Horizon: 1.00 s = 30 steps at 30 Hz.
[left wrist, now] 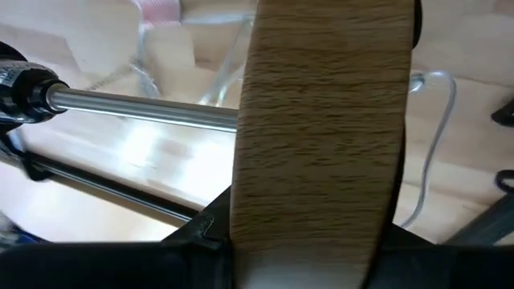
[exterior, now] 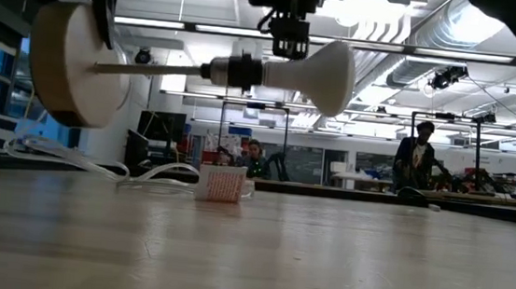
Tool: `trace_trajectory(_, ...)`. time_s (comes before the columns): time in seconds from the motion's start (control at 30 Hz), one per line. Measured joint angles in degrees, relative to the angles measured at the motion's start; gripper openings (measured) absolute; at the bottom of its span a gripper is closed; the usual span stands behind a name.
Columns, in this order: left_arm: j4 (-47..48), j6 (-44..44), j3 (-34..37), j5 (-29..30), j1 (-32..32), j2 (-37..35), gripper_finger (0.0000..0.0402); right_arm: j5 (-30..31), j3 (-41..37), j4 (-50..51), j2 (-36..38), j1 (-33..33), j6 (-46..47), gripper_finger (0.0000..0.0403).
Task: Screw lightbulb
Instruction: Remove the light bulb from the lamp holder
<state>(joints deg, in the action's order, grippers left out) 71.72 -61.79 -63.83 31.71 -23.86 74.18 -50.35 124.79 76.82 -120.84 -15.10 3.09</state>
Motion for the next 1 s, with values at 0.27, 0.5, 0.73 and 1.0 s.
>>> trace_trajectory(0.27, -2.3, 0.9, 0.0, -0.4, -5.2, -2.7, 0.0107, -13.9, 0.0, 0.5, -4.0, -3.6, 4.0, 0.0227)
trace_trajectory(0.5, -1.7, 17.8, 0.0, -12.9, -5.0, -3.9, 0.0107, -18.3, 1.5, 0.1, -4.1, -1.9, 2.2, 0.0226)
trace_trajectory(0.73, -3.3, 20.0, 0.0, -31.3, -2.6, -3.9, 0.0107, 5.2, 7.7, -4.1, -0.1, 3.5, -4.0, 0.0226)
trace_trajectory(1.0, -2.5, 14.4, 0.0, -28.1, 2.4, -4.8, 0.0107, 56.7, 6.6, 0.7, 1.3, 17.2, -23.4, 0.0226)
